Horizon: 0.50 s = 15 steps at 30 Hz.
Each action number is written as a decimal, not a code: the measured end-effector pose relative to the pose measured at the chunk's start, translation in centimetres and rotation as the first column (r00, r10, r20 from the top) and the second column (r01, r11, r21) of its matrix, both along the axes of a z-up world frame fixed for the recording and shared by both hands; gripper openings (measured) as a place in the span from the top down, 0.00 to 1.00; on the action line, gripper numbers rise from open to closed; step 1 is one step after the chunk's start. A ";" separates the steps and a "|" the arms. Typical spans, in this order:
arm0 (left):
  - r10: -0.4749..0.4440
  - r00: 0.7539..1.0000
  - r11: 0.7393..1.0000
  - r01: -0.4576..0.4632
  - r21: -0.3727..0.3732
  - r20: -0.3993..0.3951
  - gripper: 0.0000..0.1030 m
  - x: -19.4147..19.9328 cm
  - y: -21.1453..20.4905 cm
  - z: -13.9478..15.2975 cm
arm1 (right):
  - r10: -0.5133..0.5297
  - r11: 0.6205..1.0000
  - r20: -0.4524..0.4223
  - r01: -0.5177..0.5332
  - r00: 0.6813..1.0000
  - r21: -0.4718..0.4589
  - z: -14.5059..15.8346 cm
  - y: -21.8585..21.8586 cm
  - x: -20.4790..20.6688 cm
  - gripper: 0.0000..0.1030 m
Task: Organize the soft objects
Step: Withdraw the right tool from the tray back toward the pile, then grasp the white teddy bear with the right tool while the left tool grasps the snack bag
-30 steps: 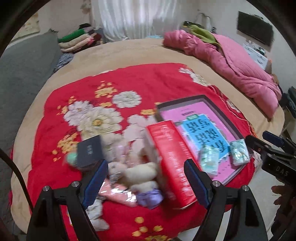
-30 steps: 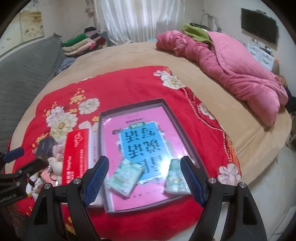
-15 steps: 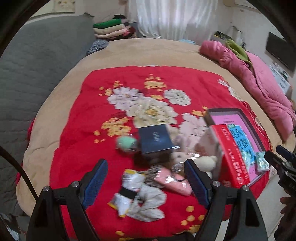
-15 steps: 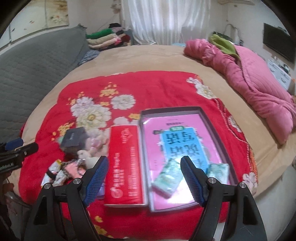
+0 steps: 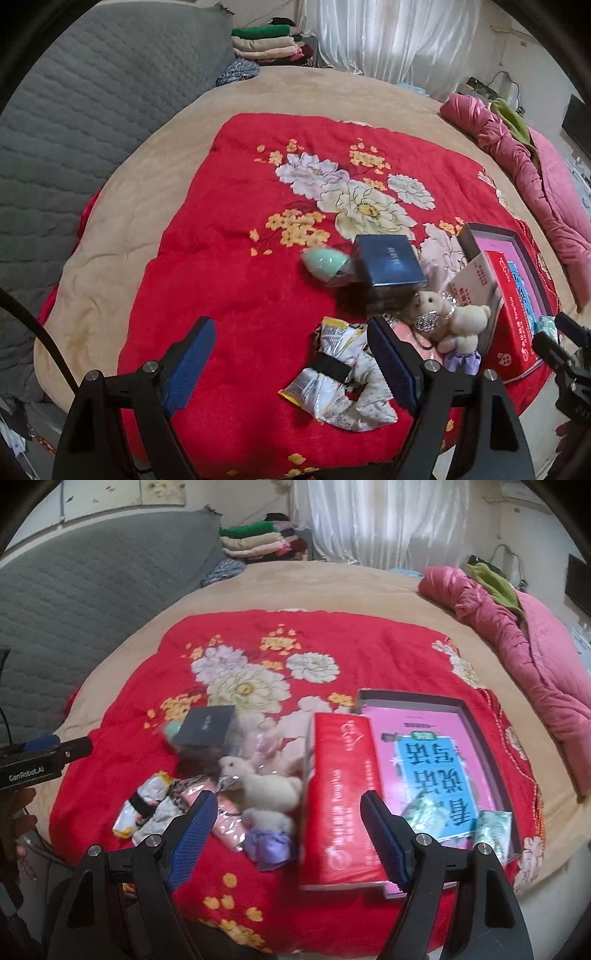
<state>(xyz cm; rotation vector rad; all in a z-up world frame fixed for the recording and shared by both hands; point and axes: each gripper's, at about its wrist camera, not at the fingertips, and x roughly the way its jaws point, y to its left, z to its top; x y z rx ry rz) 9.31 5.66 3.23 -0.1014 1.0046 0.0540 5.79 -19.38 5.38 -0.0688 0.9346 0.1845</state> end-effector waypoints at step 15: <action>-0.035 0.996 0.999 0.036 0.000 -0.081 0.19 0.2 -0.1 -5.7 | 0.037 0.999 -0.123 -0.041 0.992 -0.031 -6.1 4.5 1.0 0.22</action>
